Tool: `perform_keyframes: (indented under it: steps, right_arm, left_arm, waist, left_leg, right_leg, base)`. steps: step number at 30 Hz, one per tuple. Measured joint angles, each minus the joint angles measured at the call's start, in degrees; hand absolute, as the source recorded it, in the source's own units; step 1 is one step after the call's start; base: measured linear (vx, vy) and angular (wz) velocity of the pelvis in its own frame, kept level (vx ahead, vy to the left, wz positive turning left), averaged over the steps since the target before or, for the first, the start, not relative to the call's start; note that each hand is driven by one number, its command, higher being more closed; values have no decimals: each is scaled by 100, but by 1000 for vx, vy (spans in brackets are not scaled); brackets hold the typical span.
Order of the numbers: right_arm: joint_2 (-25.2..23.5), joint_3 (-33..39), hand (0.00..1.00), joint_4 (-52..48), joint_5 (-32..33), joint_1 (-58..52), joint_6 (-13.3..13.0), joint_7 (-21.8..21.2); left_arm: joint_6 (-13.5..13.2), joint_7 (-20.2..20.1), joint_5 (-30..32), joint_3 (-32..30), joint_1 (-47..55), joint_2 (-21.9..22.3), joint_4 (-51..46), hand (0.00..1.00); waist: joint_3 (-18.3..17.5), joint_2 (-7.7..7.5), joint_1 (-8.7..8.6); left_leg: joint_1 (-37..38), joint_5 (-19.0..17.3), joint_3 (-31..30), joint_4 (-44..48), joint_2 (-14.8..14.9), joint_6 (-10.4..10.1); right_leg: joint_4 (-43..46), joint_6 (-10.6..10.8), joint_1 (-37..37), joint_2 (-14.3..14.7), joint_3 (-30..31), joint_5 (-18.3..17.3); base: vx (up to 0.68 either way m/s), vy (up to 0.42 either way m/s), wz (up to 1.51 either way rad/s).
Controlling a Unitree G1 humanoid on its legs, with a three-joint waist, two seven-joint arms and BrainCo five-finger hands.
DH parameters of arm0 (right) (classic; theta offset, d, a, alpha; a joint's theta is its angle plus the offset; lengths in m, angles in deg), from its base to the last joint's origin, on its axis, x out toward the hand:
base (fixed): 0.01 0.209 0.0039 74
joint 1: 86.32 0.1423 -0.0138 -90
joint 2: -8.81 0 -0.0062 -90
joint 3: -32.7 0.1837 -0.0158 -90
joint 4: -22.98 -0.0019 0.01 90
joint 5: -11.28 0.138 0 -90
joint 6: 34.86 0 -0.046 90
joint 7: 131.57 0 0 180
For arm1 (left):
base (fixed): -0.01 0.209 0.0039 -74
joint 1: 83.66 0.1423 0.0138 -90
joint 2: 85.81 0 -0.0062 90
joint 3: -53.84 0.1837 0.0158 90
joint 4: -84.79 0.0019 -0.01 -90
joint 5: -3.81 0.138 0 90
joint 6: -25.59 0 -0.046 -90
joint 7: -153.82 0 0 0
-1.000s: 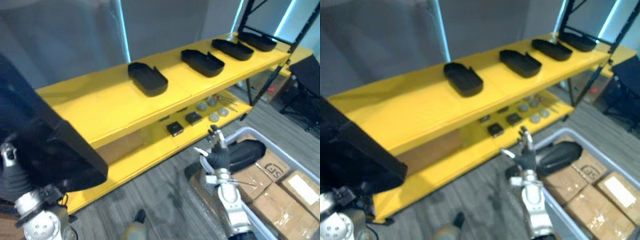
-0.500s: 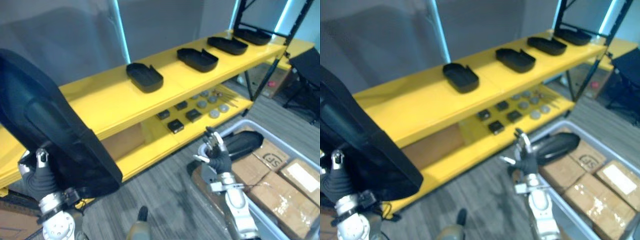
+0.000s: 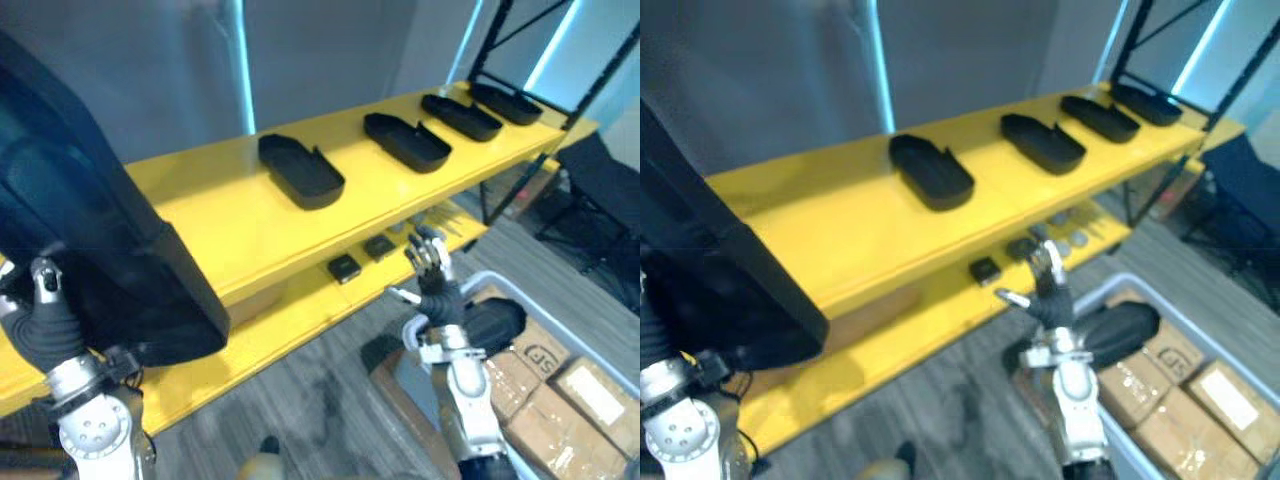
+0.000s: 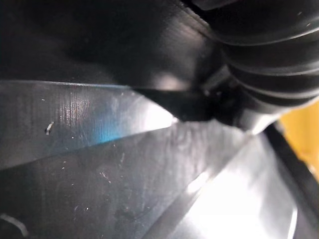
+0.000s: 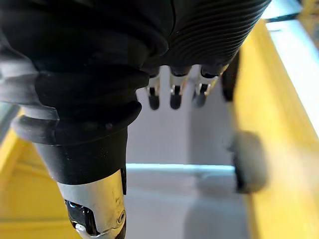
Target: Walk over and take plastic housings, then place them on the shelf
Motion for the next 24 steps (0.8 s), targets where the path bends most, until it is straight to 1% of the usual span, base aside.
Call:
perform_keyframes:
  steps: [1,2,3,4,5,6,7,8,9,10,11,12,14,15,16,17,19,20,21,22,24]
  right_arm:
    - [81,0,0,-28,117,131,9,-117]
    - [127,4,0,-67,176,162,11,-153]
    - [182,11,0,-164,217,163,22,-205]
    - [239,10,0,-412,218,152,40,-225]
    - [264,8,0,-592,231,151,74,-243]
    - [322,7,0,-766,262,156,101,-268]
    - [447,-21,0,-923,301,152,144,-268]
    - [564,-43,0,-941,327,160,151,-266]
    - [733,-32,0,-941,374,167,222,-261]
    - [800,6,0,-939,575,167,387,-297]
    - [808,56,0,-939,685,180,469,-331]
    - [809,153,0,-947,783,190,578,-339]
    - [801,278,0,-965,877,184,633,-316]
    - [783,425,0,-1001,891,184,711,-192]
    - [737,462,0,-1018,885,185,725,-160]
    - [620,476,0,-1044,881,183,726,-60]
    - [342,498,0,-1113,862,157,728,92]
    - [218,514,0,-1178,858,128,729,177]
    - [99,561,0,-1219,859,108,738,196]
    - [-32,626,0,-1282,857,32,751,224]
    - [-147,666,0,-1427,704,-257,751,287]
  left_arm:
    - [24,-3,-31,13,-176,0,125,100]
    - [54,-4,-59,38,-285,5,208,100]
    - [95,-5,-70,92,-431,8,334,100]
    - [141,5,-70,230,-530,15,487,100]
    - [164,3,-62,321,-517,10,520,100]
    - [171,-4,-46,421,-476,66,530,100]
    - [170,-6,-30,605,-248,220,493,100]
    - [170,-18,-1,678,-103,338,483,100]
    - [182,-40,4,802,89,481,471,100]
    - [190,-58,11,892,164,563,424,100]
    - [194,-73,20,922,177,591,356,100]
    - [199,-116,48,971,173,595,190,100]
    - [221,-227,64,1015,120,580,46,100]
    - [289,-340,109,1139,20,503,36,100]
    - [330,-389,121,1186,6,459,40,100]
    - [397,-510,144,1187,3,419,56,100]
    - [562,-561,328,1173,-42,226,111,100]
    - [641,-630,365,1152,-113,63,215,100]
    - [720,-678,462,1137,-203,-104,358,100]
    - [823,-726,601,1117,-321,-305,565,100]
    - [990,-848,726,1089,-520,-561,861,100]
  waist:
    - [29,68,-23]
    - [42,91,-45]
    - [43,102,-97]
    - [35,85,-208]
    - [3,16,-230]
    - [-32,-52,-253]
    - [-96,90,-263]
    - [-145,197,-201]
    - [-243,371,-133]
    - [-289,432,-149]
    - [-297,440,-146]
    - [-306,421,-152]
    - [-311,415,-179]
    - [-314,405,-181]
    - [-316,407,-166]
    - [-341,350,-168]
    - [-397,113,-174]
    - [-431,21,-188]
    - [-459,-36,-214]
    - [-479,-78,-266]
    - [-490,-95,-370]
  left_leg:
    - [-37,-38,-181,7,83,-53]
    - [-65,-45,-314,-8,105,-65]
    - [-136,-54,-570,-20,110,-78]
    - [-253,-94,-996,-31,82,-147]
    - [-306,-131,-1226,-38,18,-205]
    - [-288,-152,-1406,-59,-13,-324]
    - [-213,-120,-1534,-141,170,-377]
    - [-216,-72,-1516,-127,272,-432]
    - [-232,62,-1377,-78,351,-604]
    - [-228,210,-1171,-78,378,-694]
    - [-232,277,-1009,-78,382,-677]
    - [-268,399,-560,-82,381,-613]
    - [-314,500,-77,-124,381,-553]
    - [-220,634,306,-336,358,-510]
    - [-152,645,382,-412,343,-509]
    - [-56,646,389,-504,308,-507]
    - [3,644,514,-550,230,-509]
    - [7,644,556,-575,200,-508]
    - [50,643,645,-641,196,-508]
    - [120,630,764,-722,174,-507]
    - [170,581,891,-723,101,-475]
  right_leg:
    - [-649,84,-154,254,409,56]
    - [-951,166,-222,370,688,113]
    - [-1353,300,-281,541,1173,214]
    - [-1859,425,-240,724,1865,279]
    - [-1933,420,-181,760,2095,206]
    - [-1828,704,-122,826,2212,392]
    - [-1538,568,-112,947,2083,407]
    - [-1452,464,-85,1030,1949,342]
    - [-1423,394,111,1091,1647,282]
    - [-1450,353,364,1111,1323,243]
    - [-1477,353,464,1117,1170,243]
    - [-1514,352,603,1119,891,243]
    - [-1513,351,699,1127,630,242]
    - [-1513,350,827,1123,449,241]
    - [-1518,349,871,1121,450,241]
    - [-1530,341,948,1101,461,235]
    - [-1614,340,988,1040,490,236]
    - [-1677,341,984,993,502,236]
    - [-1731,341,983,980,530,236]
    - [-1799,348,988,979,631,241]
    - [-1876,361,986,925,711,249]
  base:
    - [129,-84,52]
    - [103,-121,83]
    - [115,-272,147]
    - [135,-401,173]
    - [167,-541,188]
    - [198,-485,161]
    - [151,-320,126]
    - [273,-290,108]
    - [306,-248,100]
    - [306,-248,113]
    - [279,-217,119]
    - [188,-161,90]
    - [216,-166,95]
    - [169,-80,83]
    - [136,-21,67]
    - [121,12,18]
    - [100,16,-5]
    - [71,14,-19]
    - [67,11,-31]
    - [30,15,-32]
    - [-7,25,-41]
